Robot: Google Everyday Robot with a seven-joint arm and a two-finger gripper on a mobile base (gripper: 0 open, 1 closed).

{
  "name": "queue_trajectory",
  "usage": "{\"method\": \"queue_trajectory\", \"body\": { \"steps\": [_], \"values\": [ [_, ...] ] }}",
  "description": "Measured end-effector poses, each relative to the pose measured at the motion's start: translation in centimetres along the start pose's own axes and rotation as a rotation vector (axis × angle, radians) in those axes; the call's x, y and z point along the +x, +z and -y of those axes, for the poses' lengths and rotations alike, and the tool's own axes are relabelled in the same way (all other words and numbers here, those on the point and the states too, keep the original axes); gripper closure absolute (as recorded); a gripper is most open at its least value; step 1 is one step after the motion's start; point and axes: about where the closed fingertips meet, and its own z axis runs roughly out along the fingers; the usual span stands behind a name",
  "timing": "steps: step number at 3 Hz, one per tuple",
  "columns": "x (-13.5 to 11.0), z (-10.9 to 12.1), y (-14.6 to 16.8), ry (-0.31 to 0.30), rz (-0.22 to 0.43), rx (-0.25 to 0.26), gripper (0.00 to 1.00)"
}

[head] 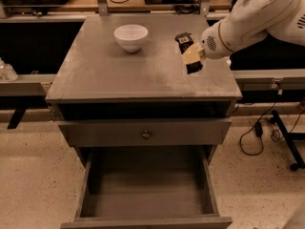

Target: Pick rxbar chocolate from middle drawer and place on counter

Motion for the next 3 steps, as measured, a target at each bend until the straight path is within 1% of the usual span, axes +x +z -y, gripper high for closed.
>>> {"method": "queue_trajectory", "body": {
  "steps": [1,2,3],
  "values": [
    [0.24,0.25,-0.13,0.001,-0.007,0.005,0.30],
    [0.38,0.40,-0.21,0.001,-0.011,0.008,0.07],
    [0.48,0.51,-0.27,0.002,-0.014,0.010,0.00]
  ]
}}
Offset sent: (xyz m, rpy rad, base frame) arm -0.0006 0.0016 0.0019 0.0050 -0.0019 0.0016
